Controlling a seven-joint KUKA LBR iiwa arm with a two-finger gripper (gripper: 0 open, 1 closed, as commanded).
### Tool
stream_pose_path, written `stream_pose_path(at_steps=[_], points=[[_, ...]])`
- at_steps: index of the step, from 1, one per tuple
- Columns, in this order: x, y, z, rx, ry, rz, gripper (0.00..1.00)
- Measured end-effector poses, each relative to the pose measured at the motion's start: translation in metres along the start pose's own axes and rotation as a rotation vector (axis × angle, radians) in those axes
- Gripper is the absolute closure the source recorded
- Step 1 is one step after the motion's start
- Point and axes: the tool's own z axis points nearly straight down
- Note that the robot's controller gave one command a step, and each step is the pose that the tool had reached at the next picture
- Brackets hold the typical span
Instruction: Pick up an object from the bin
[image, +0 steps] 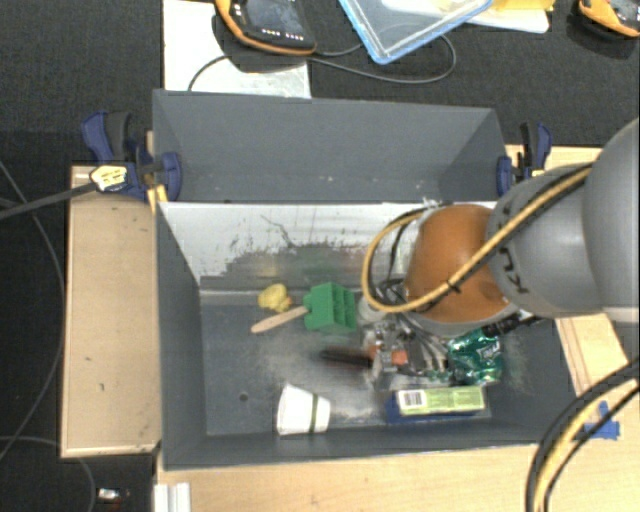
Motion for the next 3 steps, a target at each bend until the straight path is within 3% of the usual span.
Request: stream_pose_path(at_steps=[1,2,3], points=[[0.003,0.005,0.001,0.000,0.001,-0.008,1.00],[0.002,0.006,-0.055,0.000,0.006,-0.007,1.00],[0.004,0.004,-0.058,-0.001,-0.005,0.023,1.00]])
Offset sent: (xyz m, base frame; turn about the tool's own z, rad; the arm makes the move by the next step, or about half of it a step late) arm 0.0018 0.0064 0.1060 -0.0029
